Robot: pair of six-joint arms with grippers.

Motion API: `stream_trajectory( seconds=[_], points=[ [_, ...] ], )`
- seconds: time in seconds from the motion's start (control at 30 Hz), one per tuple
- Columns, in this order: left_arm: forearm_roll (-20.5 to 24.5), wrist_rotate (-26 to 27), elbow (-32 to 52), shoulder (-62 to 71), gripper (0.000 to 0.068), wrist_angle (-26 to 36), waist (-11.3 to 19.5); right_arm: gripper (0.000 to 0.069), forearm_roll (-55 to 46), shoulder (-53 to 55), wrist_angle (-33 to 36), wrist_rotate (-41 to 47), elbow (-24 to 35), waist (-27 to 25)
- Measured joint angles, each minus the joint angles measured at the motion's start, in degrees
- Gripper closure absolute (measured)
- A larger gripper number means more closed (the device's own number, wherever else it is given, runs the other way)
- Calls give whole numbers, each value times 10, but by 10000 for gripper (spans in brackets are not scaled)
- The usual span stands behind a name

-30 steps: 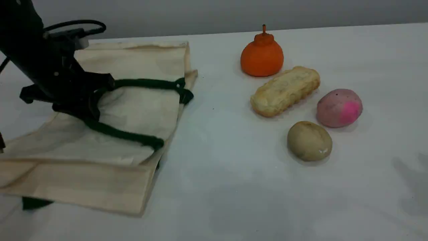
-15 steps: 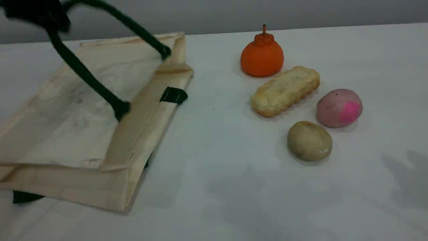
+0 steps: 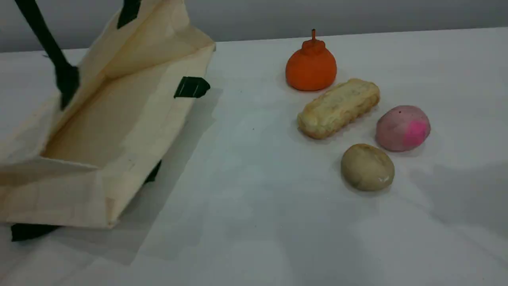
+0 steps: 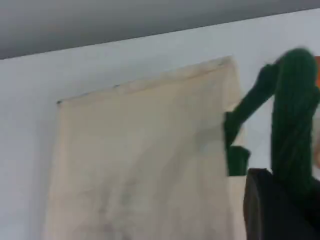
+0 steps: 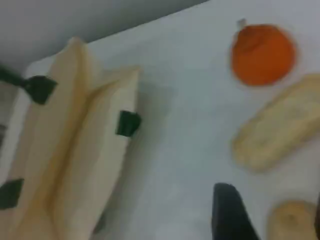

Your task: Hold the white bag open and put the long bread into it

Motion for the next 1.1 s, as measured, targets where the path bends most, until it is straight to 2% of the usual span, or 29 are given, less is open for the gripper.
stream_trajectory(
  seconds=[0.13,0.23,0.37,0.63,0.77,0.93,1.1],
  points=[
    [-58,55,-38,2,586,41,-19,362,78,26,-9,-34,0,39],
    [-64,68,-63,2,587,62,-41,362,129,43,-10,-62,0,58],
    [-31,74,-76,2,587,84,-62,362,150,65,-10,-83,0,62],
    [52,49,-77,2,587,81,-62,362,150,106,8,-66,0,62],
    [96,13,-77,2,587,80,-62,362,148,129,21,-49,-3,62],
    [97,5,-83,-18,587,78,-62,362,147,169,23,-24,-39,62],
    [75,5,-100,-33,587,86,-62,362,149,226,11,13,-90,84]
  ],
)
